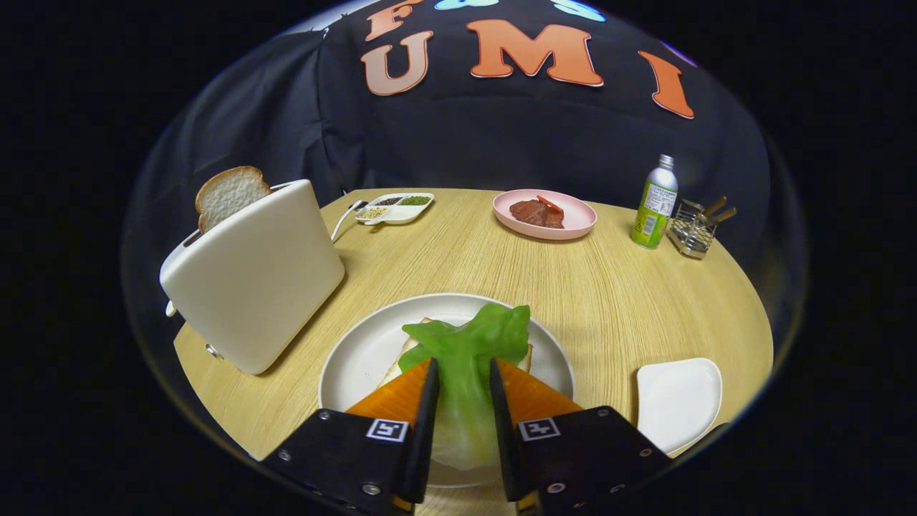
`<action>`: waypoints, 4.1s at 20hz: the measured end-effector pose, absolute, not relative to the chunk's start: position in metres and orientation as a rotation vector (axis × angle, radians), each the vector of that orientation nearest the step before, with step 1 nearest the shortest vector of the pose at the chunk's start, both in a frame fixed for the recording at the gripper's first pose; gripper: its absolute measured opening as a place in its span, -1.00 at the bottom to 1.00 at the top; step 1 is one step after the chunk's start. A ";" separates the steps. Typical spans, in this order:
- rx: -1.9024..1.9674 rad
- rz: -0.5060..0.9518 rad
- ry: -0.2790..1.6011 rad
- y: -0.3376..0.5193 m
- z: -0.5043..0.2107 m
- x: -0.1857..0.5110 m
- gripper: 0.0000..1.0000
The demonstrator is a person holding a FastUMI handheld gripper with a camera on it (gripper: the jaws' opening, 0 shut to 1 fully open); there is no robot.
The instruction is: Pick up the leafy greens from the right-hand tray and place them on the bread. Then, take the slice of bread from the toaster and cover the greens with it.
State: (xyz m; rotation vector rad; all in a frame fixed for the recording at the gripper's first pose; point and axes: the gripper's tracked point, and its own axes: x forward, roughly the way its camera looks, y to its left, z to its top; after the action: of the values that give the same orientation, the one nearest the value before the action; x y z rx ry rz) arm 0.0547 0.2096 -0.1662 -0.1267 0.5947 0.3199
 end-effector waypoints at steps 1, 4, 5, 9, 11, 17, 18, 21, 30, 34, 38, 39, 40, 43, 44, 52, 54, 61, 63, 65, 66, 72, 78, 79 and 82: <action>-0.127 0.320 0.595 0.210 -0.166 0.055 -0.04; -0.139 0.298 0.591 0.205 -0.165 0.055 0.55; -0.143 0.291 0.585 0.203 -0.164 0.056 0.63; -0.106 0.285 0.558 0.208 -0.146 0.052 0.86; -0.107 0.271 0.531 0.209 -0.133 0.052 0.95; -0.135 0.260 0.453 0.233 -0.086 0.045 0.95; -0.142 0.262 0.439 0.240 -0.077 0.043 0.95; -0.156 0.274 0.401 0.263 -0.052 0.038 0.95; -0.157 0.315 0.337 0.348 -0.003 0.037 0.95; -0.162 0.365 0.318 0.394 0.010 0.035 0.95; -0.186 0.401 0.302 0.433 0.012 0.035 0.95; -0.188 0.406 0.303 0.441 0.010 0.035 0.95; -0.195 0.410 0.307 0.447 0.007 0.035 0.95; -0.209 0.388 0.330 0.458 -0.009 0.043 0.96; -0.210 0.378 0.343 0.459 -0.015 0.045 0.94; -0.236 0.379 0.415 0.468 -0.050 0.055 0.07; -0.226 0.382 0.452 0.470 -0.059 0.053 -0.20; -0.238 0.389 0.427 0.466 -0.053 0.056 -0.71; -0.225 0.395 0.430 0.466 -0.049 0.055 -0.78; -0.204 0.405 0.424 0.465 -0.043 0.054 -0.78; -0.194 0.410 0.418 0.465 -0.039 0.054 -0.78; -0.143 0.434 0.366 0.454 -0.007 0.046 -0.79; -0.059 0.436 0.334 0.432 0.022 0.045 -0.79; -0.047 0.439 0.338 0.427 0.023 0.043 -0.79; -0.062 0.432 0.319 0.412 0.028 0.041 -0.78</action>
State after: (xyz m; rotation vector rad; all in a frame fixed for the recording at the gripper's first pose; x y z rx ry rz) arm 0.0409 0.4118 0.0283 -0.0625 0.3195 0.4321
